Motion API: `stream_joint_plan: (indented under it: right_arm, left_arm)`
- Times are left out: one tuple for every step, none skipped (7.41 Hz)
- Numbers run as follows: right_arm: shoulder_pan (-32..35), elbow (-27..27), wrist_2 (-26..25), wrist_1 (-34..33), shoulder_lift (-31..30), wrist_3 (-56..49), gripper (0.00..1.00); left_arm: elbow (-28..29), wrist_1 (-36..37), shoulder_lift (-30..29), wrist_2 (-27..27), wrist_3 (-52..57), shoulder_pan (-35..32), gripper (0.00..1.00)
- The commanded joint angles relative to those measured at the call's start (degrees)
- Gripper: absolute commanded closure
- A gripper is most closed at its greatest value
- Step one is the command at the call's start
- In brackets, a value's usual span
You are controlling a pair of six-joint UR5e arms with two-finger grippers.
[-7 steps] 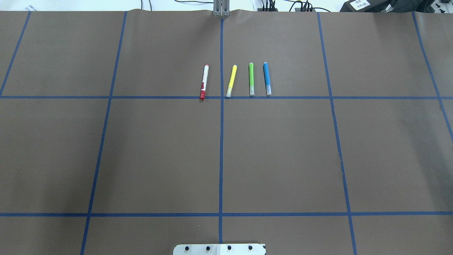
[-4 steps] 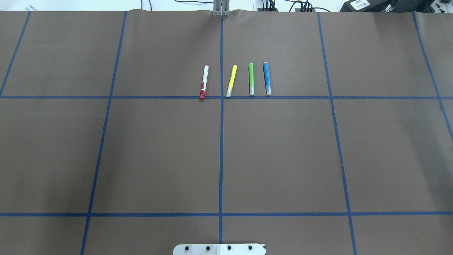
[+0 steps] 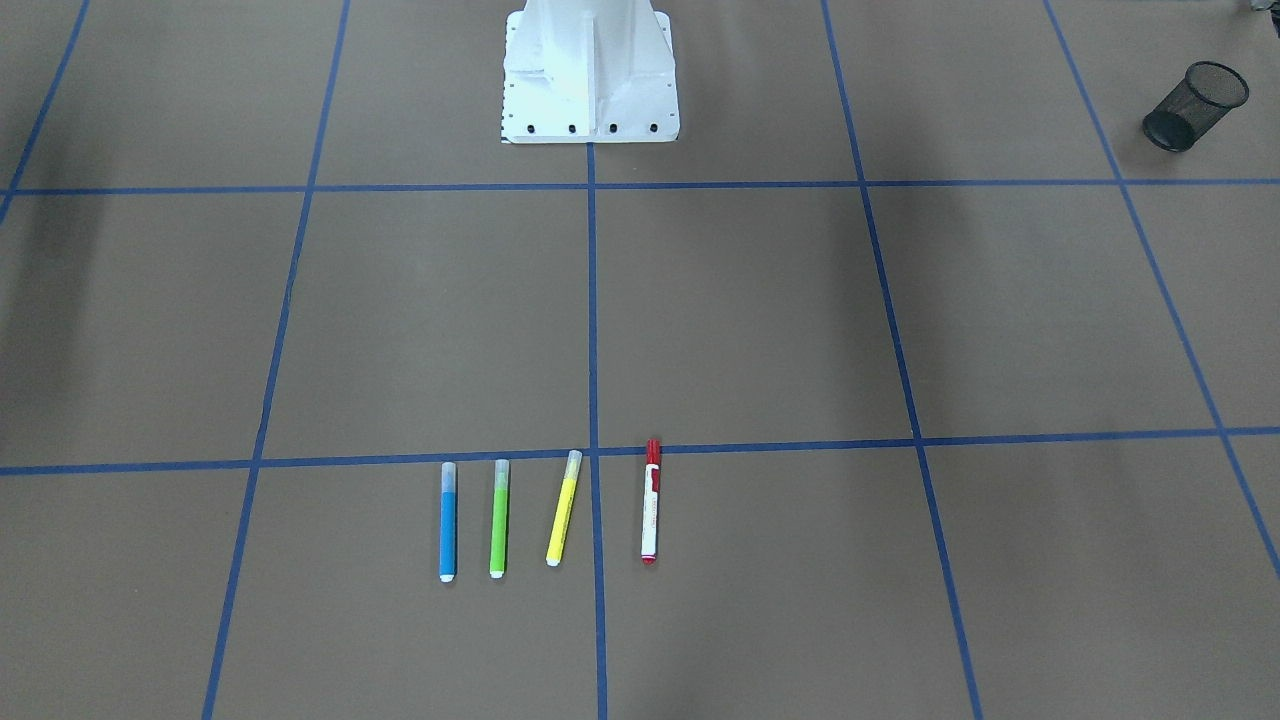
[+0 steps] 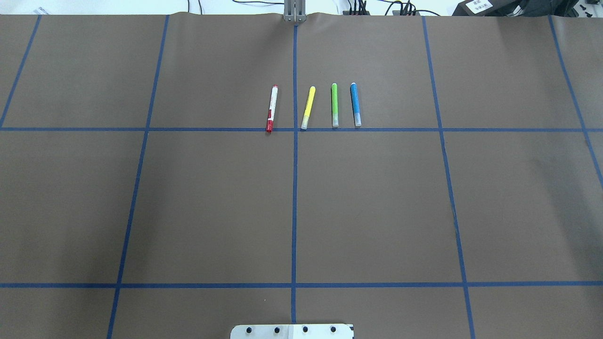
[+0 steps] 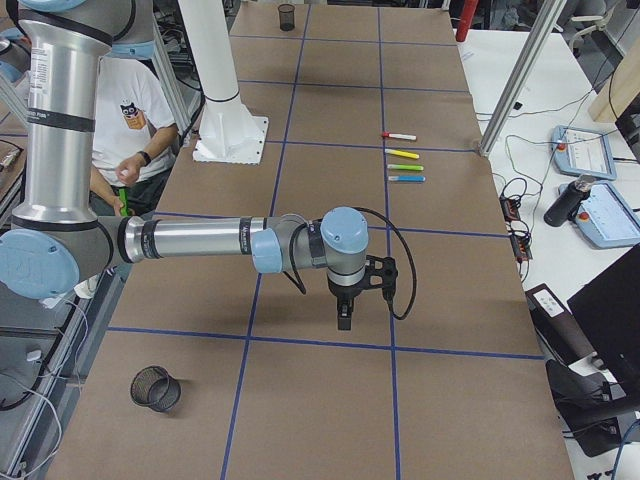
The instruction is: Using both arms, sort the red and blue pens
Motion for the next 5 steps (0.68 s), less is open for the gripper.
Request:
stream_joint_plan:
  right_arm:
    - [-0.03,0.09,0.02,0.0,-0.07,0.05,0.0]
    - [-0.03,0.09,0.02,0.0,-0.07,0.05,0.0]
    - [-0.12,0.09,0.02,0.09,-0.07,-0.04,0.0]
    - [-0.38,0.09,0.02,0.09,0.02,-0.13,0.0]
    - [-0.56,0.09,0.02,0.09,0.02,0.05,0.0]
  left_arm:
    - [0.12,-0.14,0.29,-0.15,0.06,0.05,0.0]
    - [0.12,-0.14,0.29,-0.23,-0.11,0.05,0.0]
    - [0.03,-0.23,0.37,-0.32,-0.12,0.05,0.0]
    - [-0.14,-0.23,0.29,-0.32,-0.12,0.05,0.0]
    - [-0.15,-0.14,0.37,-0.32,-0.03,0.05,0.0]
